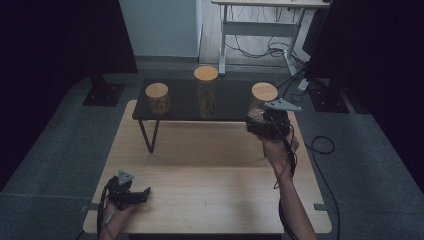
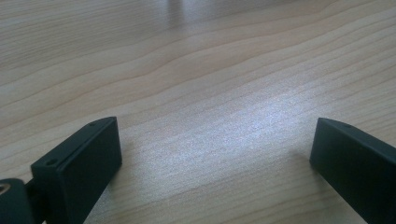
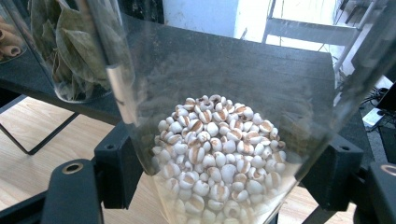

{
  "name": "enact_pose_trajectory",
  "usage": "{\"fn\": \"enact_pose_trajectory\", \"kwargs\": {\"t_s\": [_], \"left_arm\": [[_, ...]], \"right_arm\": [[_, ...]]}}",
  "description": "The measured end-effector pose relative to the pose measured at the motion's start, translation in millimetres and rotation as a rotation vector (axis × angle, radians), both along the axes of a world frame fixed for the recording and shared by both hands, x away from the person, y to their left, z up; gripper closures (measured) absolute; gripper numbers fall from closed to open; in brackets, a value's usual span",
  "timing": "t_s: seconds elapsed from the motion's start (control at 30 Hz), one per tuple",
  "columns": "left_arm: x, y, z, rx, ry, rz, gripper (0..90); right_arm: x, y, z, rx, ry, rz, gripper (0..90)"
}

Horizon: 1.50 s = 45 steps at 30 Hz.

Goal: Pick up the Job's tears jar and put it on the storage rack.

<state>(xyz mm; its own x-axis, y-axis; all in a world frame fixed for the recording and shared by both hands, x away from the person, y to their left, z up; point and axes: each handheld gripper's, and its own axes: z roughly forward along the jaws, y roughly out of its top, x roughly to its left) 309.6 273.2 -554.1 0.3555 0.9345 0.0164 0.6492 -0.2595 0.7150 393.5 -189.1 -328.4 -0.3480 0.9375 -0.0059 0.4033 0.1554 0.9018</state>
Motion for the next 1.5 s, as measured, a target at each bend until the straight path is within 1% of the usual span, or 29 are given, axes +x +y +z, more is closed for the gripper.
{"fn": "enact_pose_trajectory", "kwargs": {"t_s": [0.3,0.6,0.77,0.87,1.03,1.13,1.5], "left_arm": [[0.0,0.0,0.0,0.000,0.000,0.000,1.7],[0.0,0.0,0.0,0.000,0.000,0.001,1.7],[0.0,0.0,0.0,0.000,0.000,0.000,1.7],[0.0,0.0,0.0,-0.001,0.000,0.000,1.7],[0.0,0.3,0.2,0.005,0.002,-0.002,1.7],[0.0,-0.1,0.0,-0.002,0.000,0.001,1.7],[0.0,-0.1,0.0,-0.001,0.000,0.001,1.7]], "right_arm": [[6.6,2.8,4.5,-0.009,-0.005,-0.007,24.6],[13.6,2.6,3.3,-0.009,-0.001,-0.021,24.6],[18.5,4.1,1.5,-0.017,0.002,-0.024,24.6],[21.5,4.0,1.0,-0.003,0.003,-0.026,24.6],[25.2,4.8,1.4,0.003,0.009,-0.028,24.6],[27.8,4.5,1.4,0.008,0.012,-0.025,24.6],[38.7,3.4,1.6,0.019,0.017,-0.021,24.6]]}}
